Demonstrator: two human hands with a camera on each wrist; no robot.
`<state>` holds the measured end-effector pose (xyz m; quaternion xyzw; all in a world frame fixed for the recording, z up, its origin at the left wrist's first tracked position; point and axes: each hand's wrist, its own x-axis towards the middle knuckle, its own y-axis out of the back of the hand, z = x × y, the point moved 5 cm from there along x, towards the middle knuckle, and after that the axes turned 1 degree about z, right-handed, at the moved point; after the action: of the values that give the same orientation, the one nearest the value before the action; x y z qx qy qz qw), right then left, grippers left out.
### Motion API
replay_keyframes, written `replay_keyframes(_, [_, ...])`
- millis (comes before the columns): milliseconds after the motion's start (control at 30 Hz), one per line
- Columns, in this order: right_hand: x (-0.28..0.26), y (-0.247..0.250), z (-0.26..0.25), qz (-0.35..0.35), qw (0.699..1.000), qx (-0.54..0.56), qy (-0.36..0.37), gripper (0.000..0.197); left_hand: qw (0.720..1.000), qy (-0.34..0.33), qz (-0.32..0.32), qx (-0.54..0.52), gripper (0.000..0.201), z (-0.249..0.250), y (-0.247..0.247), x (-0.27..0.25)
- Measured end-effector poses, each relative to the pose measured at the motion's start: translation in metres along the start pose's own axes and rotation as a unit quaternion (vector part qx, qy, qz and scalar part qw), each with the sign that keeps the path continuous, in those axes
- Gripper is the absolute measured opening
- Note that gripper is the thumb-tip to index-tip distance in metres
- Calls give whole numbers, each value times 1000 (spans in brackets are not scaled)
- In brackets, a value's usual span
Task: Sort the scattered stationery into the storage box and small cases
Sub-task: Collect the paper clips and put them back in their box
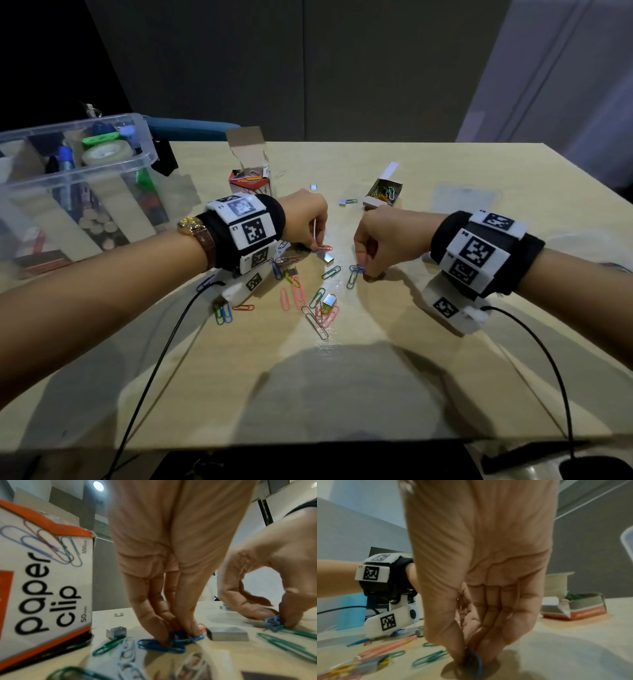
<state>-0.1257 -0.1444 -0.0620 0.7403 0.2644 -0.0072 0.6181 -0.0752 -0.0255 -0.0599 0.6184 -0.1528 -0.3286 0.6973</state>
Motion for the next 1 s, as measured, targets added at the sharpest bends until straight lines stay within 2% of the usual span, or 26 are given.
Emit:
replay_keyframes(100, [0,1,-5,15,1000,6,14,11,1000,10,9,-15,14,-5,1,-5])
replay_keyframes(200, [-1,15,-9,61,995,-12,80,12,999,13,34,-31,13,-13,10,-13])
replay_keyframes(300, [-3,16,-17,14,989,4,145,13,997,18,43,-68,10,-23,19,-23])
replay_keyframes(400, [1,9,-23,-7,985,-23,170,9,992,23,68,-101,8,-30,26,-35])
replay_keyframes(533, [6,5,-21,-14,985,-15,171,13,983,17,148,-103,4,-40,54,-53])
replay_keyframes(633, [8,5,-18,-24,985,9,170,27,953,33,265,-146,7,-58,86,-65])
replay_keyframes(700, [9,4,-16,-27,985,10,172,31,938,41,317,-135,10,-67,97,-67])
replay_keyframes(833, [13,5,-14,-29,987,1,160,24,940,65,326,-80,13,-78,91,-62])
replay_keyframes(900, [14,5,-12,-31,988,0,151,17,936,74,335,-71,15,-83,85,-61])
replay_keyframes(1000, [13,7,-13,-38,989,-12,139,16,935,84,337,-65,15,-89,79,-61])
